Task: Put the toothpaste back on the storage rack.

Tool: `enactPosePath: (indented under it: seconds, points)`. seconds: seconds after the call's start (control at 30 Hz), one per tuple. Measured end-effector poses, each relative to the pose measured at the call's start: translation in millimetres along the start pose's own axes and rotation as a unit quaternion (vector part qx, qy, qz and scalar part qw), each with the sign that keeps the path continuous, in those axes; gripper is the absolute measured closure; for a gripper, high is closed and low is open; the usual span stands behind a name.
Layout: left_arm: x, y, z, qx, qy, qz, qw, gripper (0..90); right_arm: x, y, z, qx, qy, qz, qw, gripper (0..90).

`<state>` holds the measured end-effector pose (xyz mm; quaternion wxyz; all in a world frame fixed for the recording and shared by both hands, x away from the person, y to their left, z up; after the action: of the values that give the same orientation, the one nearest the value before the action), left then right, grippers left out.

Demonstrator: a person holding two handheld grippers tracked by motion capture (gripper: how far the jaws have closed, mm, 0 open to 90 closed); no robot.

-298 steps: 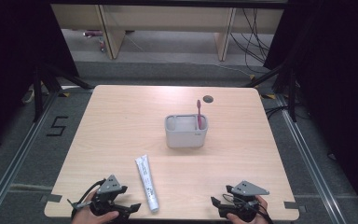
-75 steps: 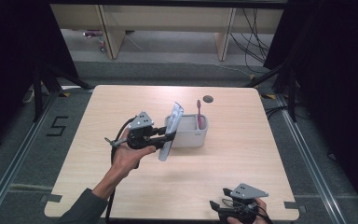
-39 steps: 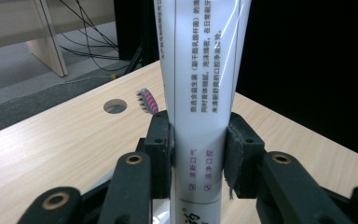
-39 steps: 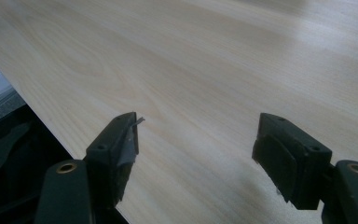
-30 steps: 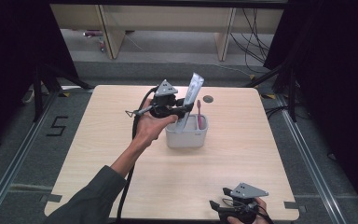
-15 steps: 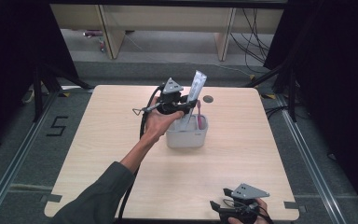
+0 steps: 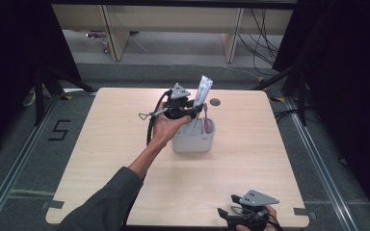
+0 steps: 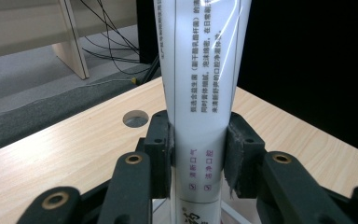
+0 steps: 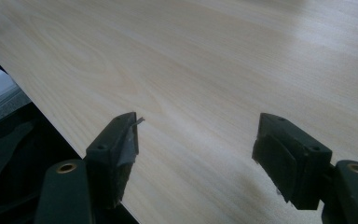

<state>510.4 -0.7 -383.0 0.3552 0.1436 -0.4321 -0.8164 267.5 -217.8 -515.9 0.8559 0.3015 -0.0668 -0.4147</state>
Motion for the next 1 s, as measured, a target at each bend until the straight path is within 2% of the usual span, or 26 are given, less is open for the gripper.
enactPosePath:
  seconds: [0.07,0.2,0.3,0.47,0.63,0.77,0.83,1.0]
  points:
    - [-0.8,-3.0,-1.7,-0.001,0.000,0.003,1.0000,65.5,0.7,-0.2,0.9,0.001,-0.006,0.002,1.0000,30.8]
    - [-2.4,-9.8,-5.1,-0.010,0.000,0.005,0.9999,65.5,1.0,-0.3,0.6,0.001,-0.003,0.004,1.0000,30.8]
    - [-2.2,-13.7,-6.4,-0.005,-0.002,0.008,1.0000,65.5,0.6,-0.6,0.3,-0.001,0.001,-0.001,1.0000,30.8]
    - [-2.9,-21.6,-10.0,-0.018,-0.002,0.012,0.9998,65.3,0.7,-0.5,0.5,0.000,-0.003,0.002,1.0000,30.8]
    - [-2.6,-26.3,-14.1,-0.018,-0.004,0.011,0.9998,65.3,1.3,-0.6,0.4,0.000,-0.004,0.004,1.0000,30.8]
    - [-3.6,-31.5,-18.3,-0.031,0.004,0.008,0.9995,65.2,1.2,-0.6,0.5,0.001,-0.005,0.005,1.0000,30.8]
    - [-4.3,-33.9,-20.5,-0.027,0.003,0.012,0.9996,65.2,-1.6,-1.2,0.0,-0.001,0.003,-0.012,0.9999,30.8]
    - [-5.3,-39.0,-23.9,-0.039,0.005,0.009,0.9992,65.1,-1.1,-1.1,-0.1,0.000,0.002,-0.010,1.0000,30.8]
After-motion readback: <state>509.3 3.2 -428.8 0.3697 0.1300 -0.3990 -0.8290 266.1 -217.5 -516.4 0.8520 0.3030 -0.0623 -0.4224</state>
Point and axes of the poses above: each handheld gripper's, and its own axes: z roughly backward along the jaws, y roughly out of its top, x roughly to its right, the point moved 3 cm from there along -z, roughly forward along the jaws, and after that the axes turned 14 degrees about -x, right-handed, at the moved point
